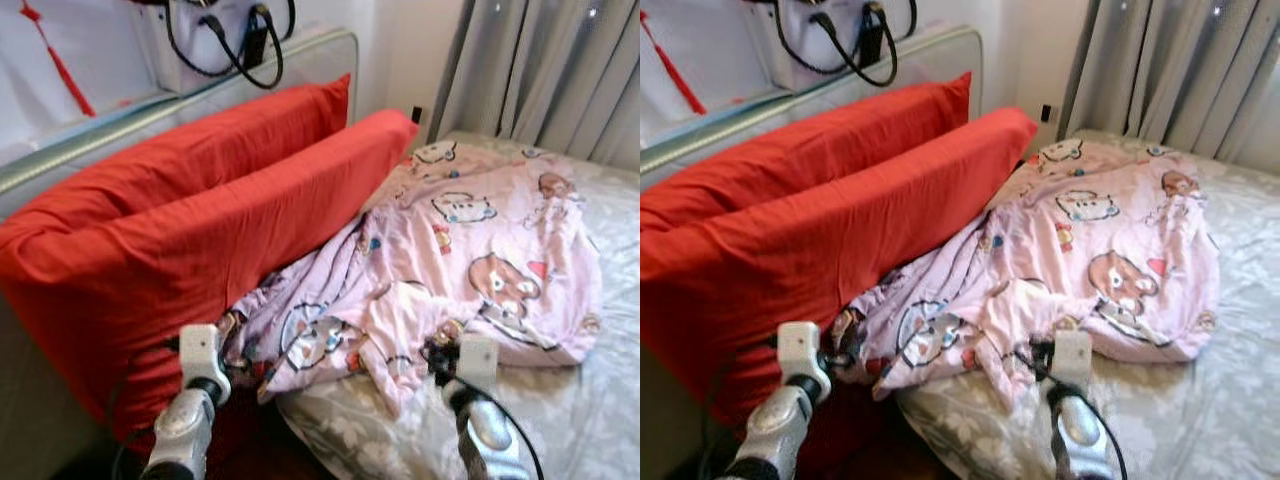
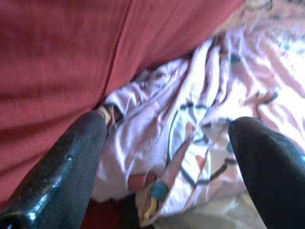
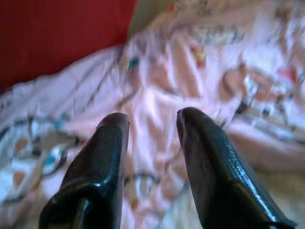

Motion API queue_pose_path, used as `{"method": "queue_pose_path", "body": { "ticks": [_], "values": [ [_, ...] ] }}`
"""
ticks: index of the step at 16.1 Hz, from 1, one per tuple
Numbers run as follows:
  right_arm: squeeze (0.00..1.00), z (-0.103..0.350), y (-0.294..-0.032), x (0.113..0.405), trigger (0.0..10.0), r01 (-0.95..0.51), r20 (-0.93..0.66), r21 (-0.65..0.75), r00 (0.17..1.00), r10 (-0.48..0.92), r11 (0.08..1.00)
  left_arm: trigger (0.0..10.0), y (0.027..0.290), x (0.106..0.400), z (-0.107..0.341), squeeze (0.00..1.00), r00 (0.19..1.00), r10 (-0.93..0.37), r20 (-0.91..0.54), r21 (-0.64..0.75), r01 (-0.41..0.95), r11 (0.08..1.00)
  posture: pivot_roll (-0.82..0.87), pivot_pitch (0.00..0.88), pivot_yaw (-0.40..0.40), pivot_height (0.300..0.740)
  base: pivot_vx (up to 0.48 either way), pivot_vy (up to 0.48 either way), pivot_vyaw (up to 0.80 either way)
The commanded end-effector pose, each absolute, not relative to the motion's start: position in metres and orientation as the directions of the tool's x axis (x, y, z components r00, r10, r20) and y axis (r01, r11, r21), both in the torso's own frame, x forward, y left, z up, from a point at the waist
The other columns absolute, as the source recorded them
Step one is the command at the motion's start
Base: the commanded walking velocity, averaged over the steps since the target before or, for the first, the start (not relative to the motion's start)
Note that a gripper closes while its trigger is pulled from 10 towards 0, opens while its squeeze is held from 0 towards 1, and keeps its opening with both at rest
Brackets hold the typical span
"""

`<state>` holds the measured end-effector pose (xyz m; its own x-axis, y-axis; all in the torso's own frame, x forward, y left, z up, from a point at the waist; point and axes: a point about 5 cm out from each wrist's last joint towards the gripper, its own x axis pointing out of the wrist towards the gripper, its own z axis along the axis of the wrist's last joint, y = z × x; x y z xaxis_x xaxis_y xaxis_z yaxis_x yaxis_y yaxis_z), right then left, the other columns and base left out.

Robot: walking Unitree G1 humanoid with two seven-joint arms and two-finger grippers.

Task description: Clean up the room

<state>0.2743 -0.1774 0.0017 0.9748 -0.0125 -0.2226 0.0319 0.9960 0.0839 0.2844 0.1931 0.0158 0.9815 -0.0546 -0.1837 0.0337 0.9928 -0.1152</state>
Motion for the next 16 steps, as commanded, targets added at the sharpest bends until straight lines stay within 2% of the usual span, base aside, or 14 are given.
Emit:
{"method": "queue_pose_path", "body": {
  "ticks": [1,10,14,16],
  "values": [
    [0.00,-0.001,-0.178,0.269,10.0,0.047,-0.213,0.094,0.977,-0.026,0.995,10.0,0.198,0.280,0.016,0.00,0.986,-0.037,-0.165,-0.122,0.017,0.992,-0.05,0.025,-0.005,0.740,0.000,0.000,0.00],
    [0.00,-0.003,-0.172,0.266,10.0,0.020,-0.227,0.061,0.974,-0.006,0.998,10.0,0.192,0.288,0.023,0.00,0.988,-0.053,-0.147,-0.124,0.034,0.992,-0.06,0.000,0.001,0.740,0.000,0.000,0.00],
    [0.00,-0.005,-0.166,0.263,10.0,0.004,-0.227,0.071,0.974,0.012,0.997,10.0,0.188,0.288,0.024,0.00,0.988,-0.065,-0.140,-0.123,0.047,0.991,-0.05,0.000,-0.002,0.740,0.000,0.000,0.76],
    [0.00,-0.006,-0.166,0.263,10.0,0.022,-0.230,0.089,0.973,-0.001,0.996,10.0,0.188,0.289,0.024,0.00,0.988,-0.069,-0.137,-0.123,0.052,0.991,-0.05,0.000,-0.001,0.740,0.000,0.000,0.00]
  ]
}}
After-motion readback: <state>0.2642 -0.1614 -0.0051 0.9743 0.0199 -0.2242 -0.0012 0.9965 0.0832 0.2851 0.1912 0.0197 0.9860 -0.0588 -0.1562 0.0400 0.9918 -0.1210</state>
